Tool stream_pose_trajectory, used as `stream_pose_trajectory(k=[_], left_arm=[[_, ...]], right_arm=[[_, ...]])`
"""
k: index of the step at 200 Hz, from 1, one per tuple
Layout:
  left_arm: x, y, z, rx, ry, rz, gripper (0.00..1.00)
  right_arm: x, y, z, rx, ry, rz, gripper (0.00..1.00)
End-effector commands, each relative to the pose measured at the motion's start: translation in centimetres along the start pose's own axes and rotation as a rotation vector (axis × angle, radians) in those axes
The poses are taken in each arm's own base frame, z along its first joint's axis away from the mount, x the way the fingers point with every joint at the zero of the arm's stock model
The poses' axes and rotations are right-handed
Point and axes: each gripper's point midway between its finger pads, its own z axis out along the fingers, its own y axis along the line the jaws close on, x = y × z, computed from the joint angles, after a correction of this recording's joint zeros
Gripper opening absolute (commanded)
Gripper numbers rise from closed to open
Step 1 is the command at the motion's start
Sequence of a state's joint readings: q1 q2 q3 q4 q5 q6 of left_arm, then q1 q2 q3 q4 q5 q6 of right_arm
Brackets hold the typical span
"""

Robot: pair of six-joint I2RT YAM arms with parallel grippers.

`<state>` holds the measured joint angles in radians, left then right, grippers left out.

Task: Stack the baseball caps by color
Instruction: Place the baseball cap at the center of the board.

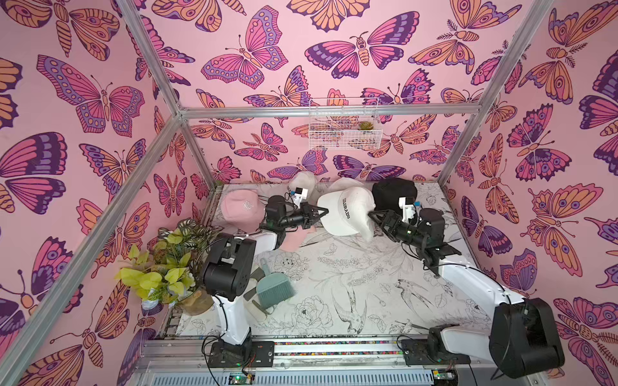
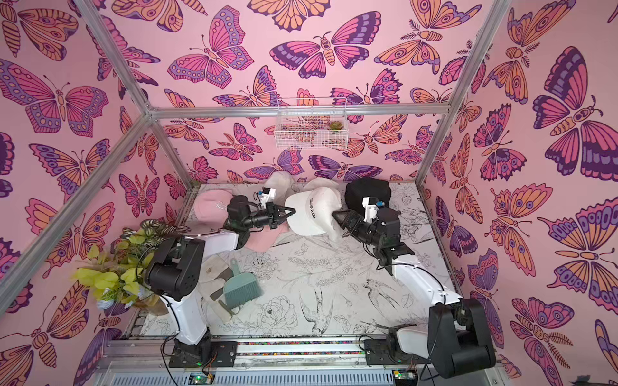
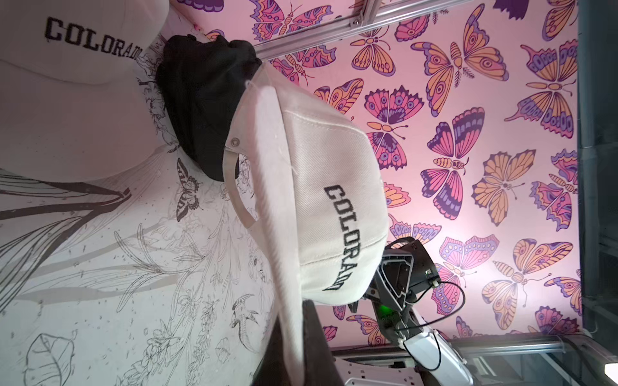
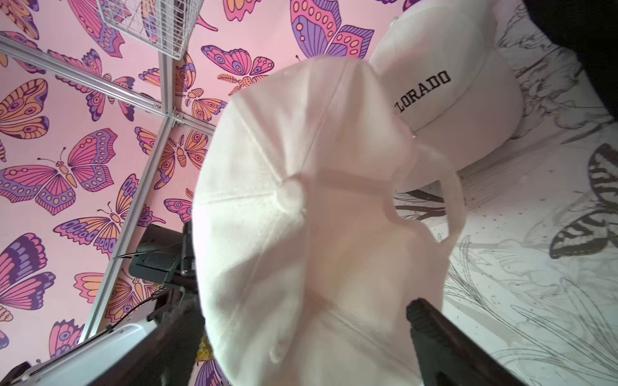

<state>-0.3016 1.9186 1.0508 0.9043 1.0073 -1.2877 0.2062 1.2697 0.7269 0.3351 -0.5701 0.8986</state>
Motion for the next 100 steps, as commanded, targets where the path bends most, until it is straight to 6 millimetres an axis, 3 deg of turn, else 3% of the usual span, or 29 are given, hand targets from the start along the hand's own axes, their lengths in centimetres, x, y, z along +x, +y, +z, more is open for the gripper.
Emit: stream_pose_trajectory(k=[1, 84, 100], left_arm=[[-0.1, -2.2, 0.6, 0.092, 0.018, 0.03, 0.0], [1.3, -2.2, 1.7, 0.051, 0.072, 0.052, 0.0], [1.5, -1.8, 1.8, 0.046, 0.086, 0.047, 0.0]], right_arm=[[-1.0, 2.2, 0.3, -0.086, -0.049, -0.013, 1.0], [-1.9, 2.1, 3.3, -0.082, -0.095, 0.031, 0.99], [-2.3, 3.7, 3.4, -0.162, -0.107, 0.032, 0.99]])
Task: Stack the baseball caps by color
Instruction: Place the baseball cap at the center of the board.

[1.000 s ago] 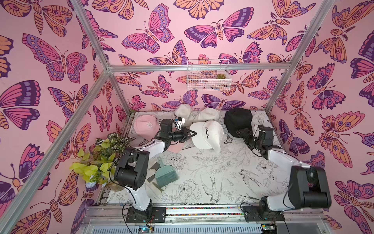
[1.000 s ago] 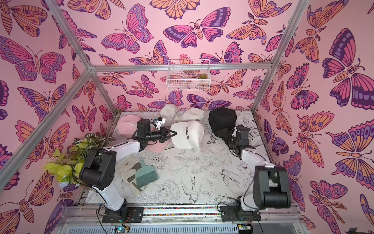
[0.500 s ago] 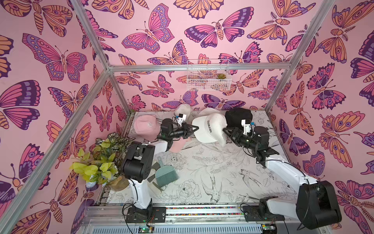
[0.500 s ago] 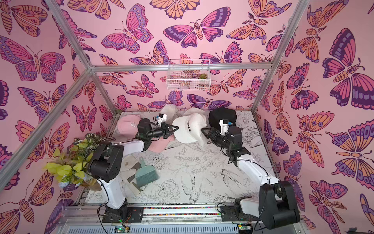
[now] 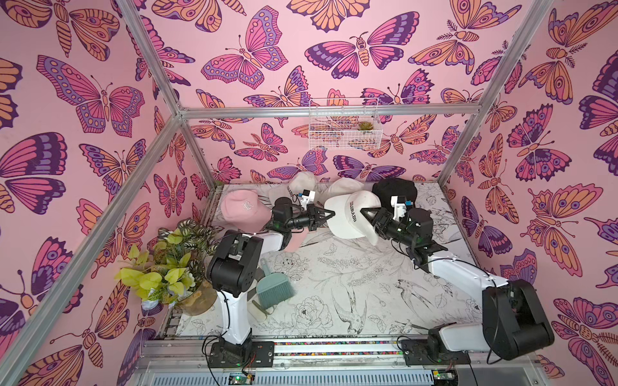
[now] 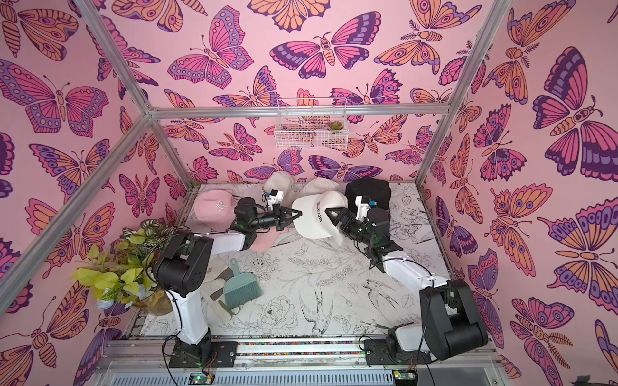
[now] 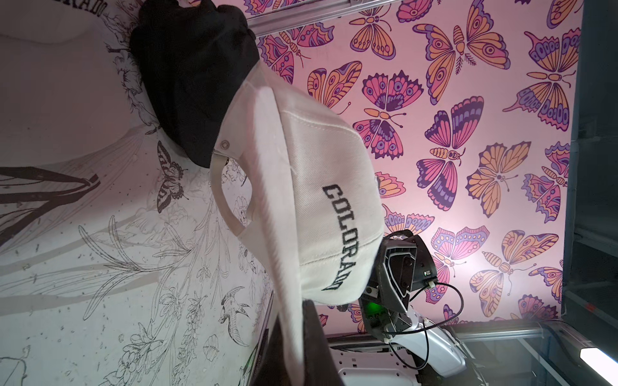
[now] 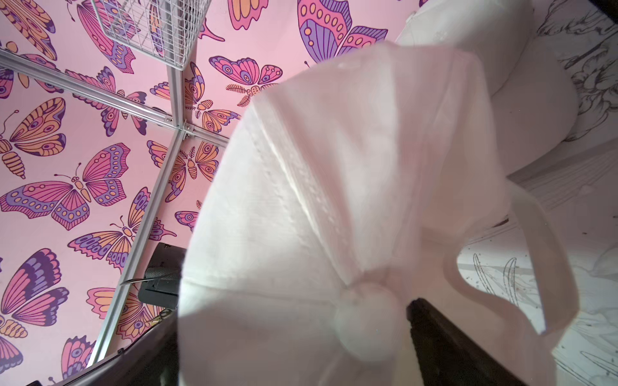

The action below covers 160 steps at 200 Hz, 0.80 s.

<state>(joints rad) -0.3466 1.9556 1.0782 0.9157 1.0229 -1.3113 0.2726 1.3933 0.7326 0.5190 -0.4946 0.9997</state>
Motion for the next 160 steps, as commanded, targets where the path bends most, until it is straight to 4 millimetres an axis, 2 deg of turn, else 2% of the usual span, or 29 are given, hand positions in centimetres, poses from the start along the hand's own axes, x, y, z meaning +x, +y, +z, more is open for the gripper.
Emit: stream_pose_trajectory(k=[1, 25, 75, 130, 160], left_arm=[[0.1, -1.9, 0.0, 0.028, 0.029, 0.069, 0.0], [0.4, -0.4, -0.1, -0.009, 0.048, 0.054, 0.0], [-0.1, 1.8, -0.8, -0.059, 0.054, 0.018, 0.0], [-0.2, 2.9, -1.1, -0.097, 0.059, -0.006, 0.0], [0.2, 3.0, -1.0, -0.101, 0.07, -0.002, 0.0]], right_arm=[[-2.1, 3.9, 0.5, -0.138, -0.066, -0.021, 0.99], [-2.3, 7.3, 0.3, -0.254, -0.064, -0.059, 0.98], [-1.6, 11.6, -1.8, -0.392, -0.033, -0.169, 0.97], [-0.6, 11.6, -2.3, -0.373, 0.008, -0.211, 0.95], [-0.4, 10.6, -1.5, -0.337, 0.019, -0.192, 0.91]])
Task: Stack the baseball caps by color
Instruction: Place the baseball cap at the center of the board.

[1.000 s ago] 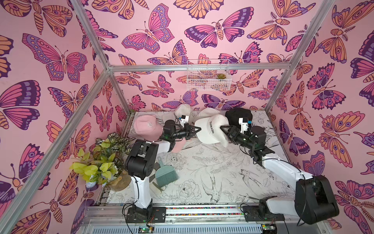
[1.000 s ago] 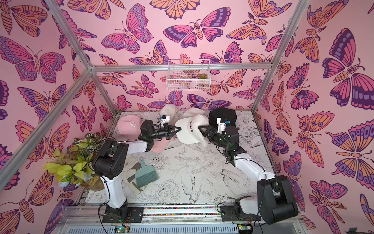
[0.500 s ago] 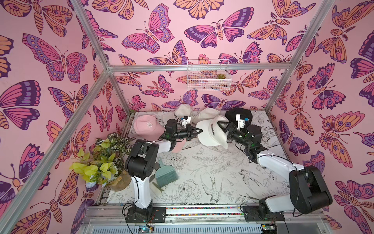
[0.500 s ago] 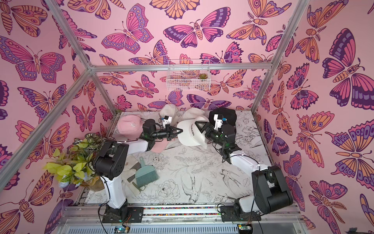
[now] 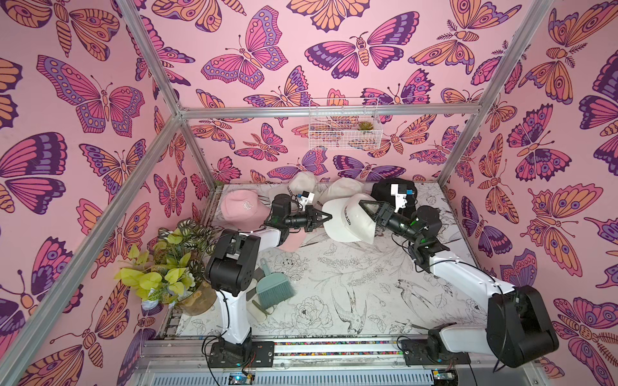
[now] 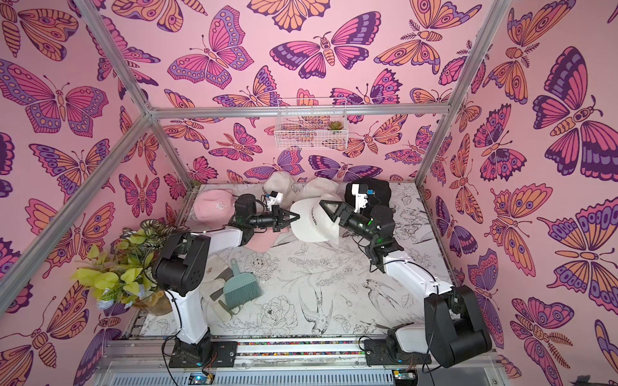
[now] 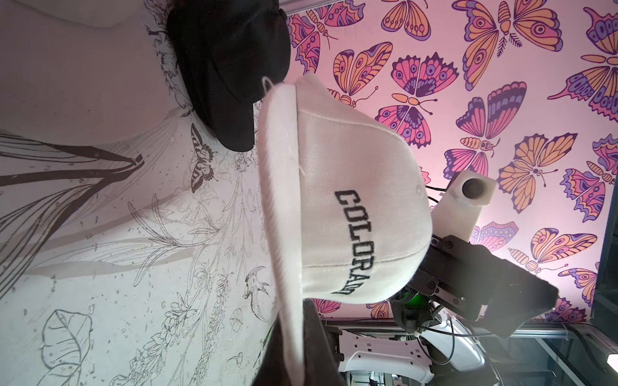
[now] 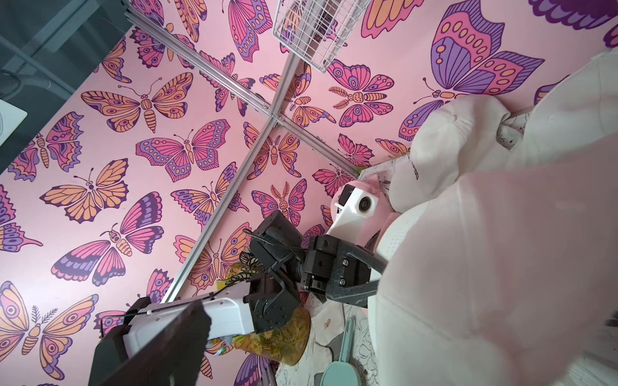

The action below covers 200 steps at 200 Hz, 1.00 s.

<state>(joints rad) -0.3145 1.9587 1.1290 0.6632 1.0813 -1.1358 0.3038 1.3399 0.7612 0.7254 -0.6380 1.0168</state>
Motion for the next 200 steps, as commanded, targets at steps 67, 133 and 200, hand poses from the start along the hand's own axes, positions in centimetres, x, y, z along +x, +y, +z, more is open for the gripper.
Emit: stream_pose_trajectory(k=[67, 133, 200], left_arm=[[0.4, 1.4, -0.1, -0.034, 0.001, 0.0, 0.0], [0.5, 1.6, -0.6, -0.068, -0.016, 0.024, 0.0], [0.3, 2.6, -3.5, -0.288, -0.101, 0.214, 0.69]], right_arm=[[-0.2, 2.4, 0.8, -0.065, 0.045, -0.103, 0.34], [-0.4, 3.3, 1.0, -0.11, 0.051, -0.147, 0.0], [1.6, 1.1, 1.8, 0.007, 0.263, -0.378, 0.0]])
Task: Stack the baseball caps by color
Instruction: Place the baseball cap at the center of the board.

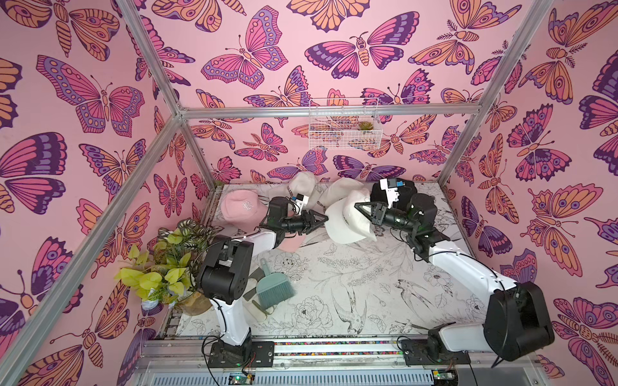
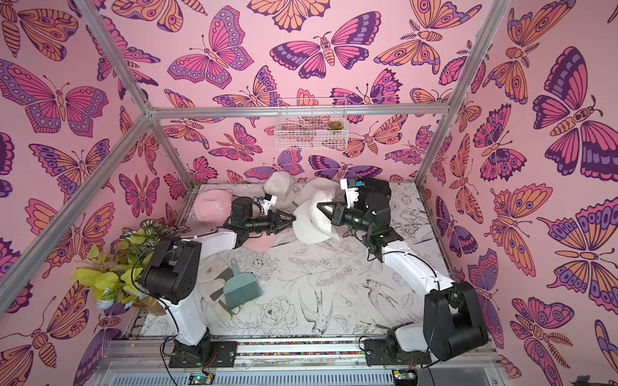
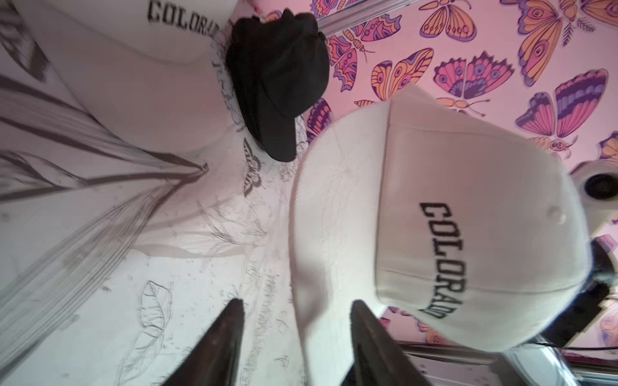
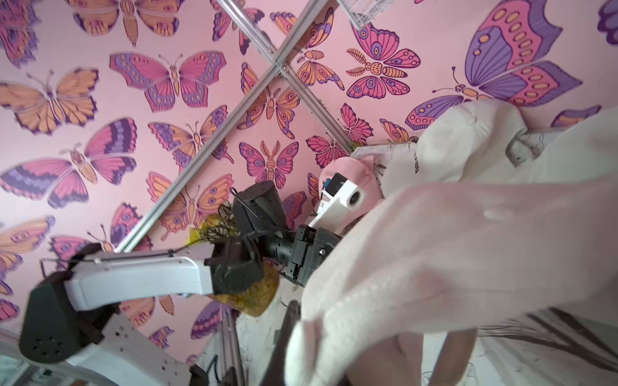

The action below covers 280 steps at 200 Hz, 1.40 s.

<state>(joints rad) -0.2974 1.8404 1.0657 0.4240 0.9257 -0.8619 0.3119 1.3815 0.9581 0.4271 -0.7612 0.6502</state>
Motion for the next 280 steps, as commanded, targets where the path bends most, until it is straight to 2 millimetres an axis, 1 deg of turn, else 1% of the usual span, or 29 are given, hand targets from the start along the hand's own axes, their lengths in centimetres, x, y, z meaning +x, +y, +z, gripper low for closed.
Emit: stream_pose_trajectory(k=[1, 19, 31, 33, 44, 64, 74, 83, 96, 112, 128, 134, 139, 140, 143, 158, 177, 196, 202, 207, 230, 252, 263, 280], left_arm=[[0.1, 1.0, -1.1, -0.115, -0.01, 0.106, 0.7], [-0.3, 2.0, -2.4, -0.234, -0.04, 0.154, 0.83], [-0.9, 2.6, -3.8, -0.336, -0.071, 0.195, 0.98], [-0.9, 2.7, -4.0, -0.355, -0.074, 0.2, 1.0], [-1.5, 2.7, -5.2, -0.43, -0.1, 0.243, 1.0], [-2.4, 2.3, -7.4, -0.546, -0.154, 0.33, 1.0], [-2.9, 1.6, -8.7, -0.59, -0.183, 0.387, 1.0], [-3.1, 0.9, -9.4, -0.613, -0.189, 0.448, 1.0], [-2.8, -1.3, -9.9, -0.576, -0.169, 0.572, 1.0], [-1.1, -5.3, -9.9, -0.444, -0.113, 0.74, 1.0], [1.6, -8.6, -10.0, -0.297, -0.052, 0.879, 1.0], [2.6, -9.5, -10.2, -0.249, -0.03, 0.921, 1.0], [3.5, -9.8, -10.0, -0.21, 0.004, 0.941, 1.0], [3.8, -10.5, -10.3, -0.198, -0.001, 0.959, 1.0], [4.5, -11.4, -10.6, -0.168, 0.01, 0.983, 1.0], [7.8, -13.0, -10.8, -0.052, 0.127, 1.033, 1.0], [11.3, -13.3, -10.8, 0.027, 0.264, 1.055, 1.0], [13.3, -12.3, -9.8, 0.02, 0.355, 1.105, 1.0], [13.8, -12.4, -9.5, 0.017, 0.373, 1.13, 1.0], [13.9, -11.4, -8.7, 0.009, 0.406, 1.116, 1.0], [14.7, -10.7, -7.5, 0.028, 0.473, 1.108, 0.96], [14.4, -9.7, -6.4, 0.003, 0.509, 1.099, 0.93], [14.7, -9.4, -6.2, 0.016, 0.54, 1.083, 0.9], [15.3, -9.5, -6.0, 0.059, 0.568, 1.064, 0.87]], right_arm=[[1.2, -0.1, 0.4, 0.01, 0.094, -0.106, 0.0], [1.6, -0.3, 0.3, 0.026, 0.131, -0.19, 0.0], [2.1, -0.8, 0.1, 0.069, 0.166, -0.251, 0.0], [2.2, -0.8, 0.1, 0.074, 0.173, -0.264, 0.0], [2.8, -0.8, 0.0, 0.09, 0.224, -0.339, 0.0], [4.6, -0.6, -0.4, 0.112, 0.35, -0.498, 0.0], [5.5, -0.5, -0.6, 0.114, 0.411, -0.58, 0.0], [6.5, -0.1, -0.7, 0.085, 0.462, -0.648, 0.0], [8.3, 0.5, -1.1, 0.033, 0.553, -0.77, 0.0], [11.0, 1.2, -1.7, -0.01, 0.684, -0.913, 0.0], [14.1, 2.0, -2.9, -0.088, 0.82, -1.043, 0.0], [15.1, 2.1, -3.3, -0.109, 0.866, -1.078, 0.0], [15.8, 2.2, -3.6, -0.126, 0.903, -1.104, 0.0], [15.9, 2.2, -3.7, -0.128, 0.909, -1.11, 0.0], [16.2, 2.2, -3.9, -0.136, 0.93, -1.124, 0.0], [17.5, 2.3, -4.7, -0.16, 1.021, -1.181, 0.0], [18.5, 2.9, -5.7, -0.226, 1.109, -1.234, 0.0], [19.1, 3.7, -6.0, -0.28, 1.138, -1.273, 0.0], [19.3, 3.9, -6.0, -0.29, 1.14, -1.282, 0.0], [19.3, 4.2, -5.9, -0.299, 1.137, -1.289, 0.0], [19.5, 5.2, -5.7, -0.339, 1.116, -1.293, 0.0], [19.6, 5.8, -5.5, -0.367, 1.098, -1.284, 0.0], [19.6, 5.8, -5.5, -0.369, 1.096, -1.283, 0.0], [19.6, 5.4, -5.2, -0.348, 1.093, -1.28, 0.0]])
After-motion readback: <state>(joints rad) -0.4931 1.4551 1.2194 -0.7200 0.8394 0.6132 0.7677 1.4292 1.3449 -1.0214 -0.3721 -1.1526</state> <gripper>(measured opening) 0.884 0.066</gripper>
